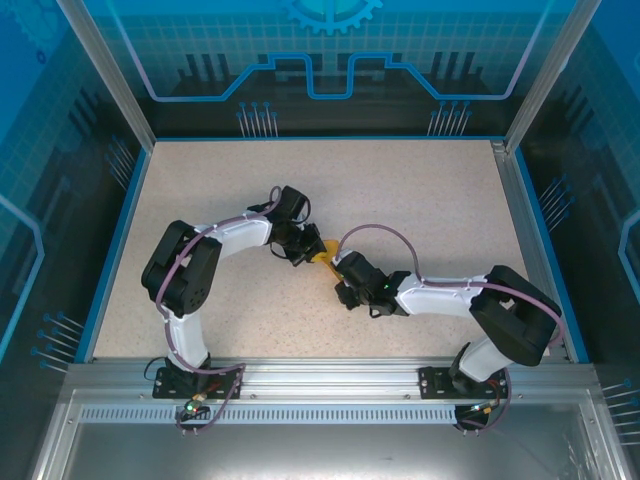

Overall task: Fold a paper plane with a square sheet of paper (pick it up from the middle)
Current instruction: Fold the wing for the fifth time at the center of the table.

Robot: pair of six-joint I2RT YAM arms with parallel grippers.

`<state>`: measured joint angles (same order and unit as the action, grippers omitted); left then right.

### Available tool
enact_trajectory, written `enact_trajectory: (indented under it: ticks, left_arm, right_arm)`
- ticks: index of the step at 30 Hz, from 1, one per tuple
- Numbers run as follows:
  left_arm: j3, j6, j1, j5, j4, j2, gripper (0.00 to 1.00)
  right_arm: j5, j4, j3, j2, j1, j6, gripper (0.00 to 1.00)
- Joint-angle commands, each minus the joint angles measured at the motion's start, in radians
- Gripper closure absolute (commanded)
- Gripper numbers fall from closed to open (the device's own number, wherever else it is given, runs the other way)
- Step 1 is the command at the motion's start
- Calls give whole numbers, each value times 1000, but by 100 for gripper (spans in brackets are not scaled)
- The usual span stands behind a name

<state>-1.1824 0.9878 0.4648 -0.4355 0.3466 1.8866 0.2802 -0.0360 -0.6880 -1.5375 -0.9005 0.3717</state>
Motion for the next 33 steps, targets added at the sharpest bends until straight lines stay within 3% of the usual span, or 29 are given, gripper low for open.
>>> enact_trajectory:
  ticks: [1,10,21,25,33]
  left_arm:
    - [-14,-15,-3,-33,21,5,100]
    - [-2,-26,-8,-22,9,-18,95]
    - [19,-108,-20,177,123,-159,49]
    - [47,-119,-21,218,126,-211,47]
    - [110,-127,-20,193,74,-247,47]
  right_arm:
    - [14,-13,-13,-14,3,-20,79]
    - [-13,-13,-27,-28,12,-7,94]
    - [-263,70,-4,-24,106,60,100]
    - [-357,99,1,-27,144,73,100]
    - [-473,137,-4,-72,199,103,100]
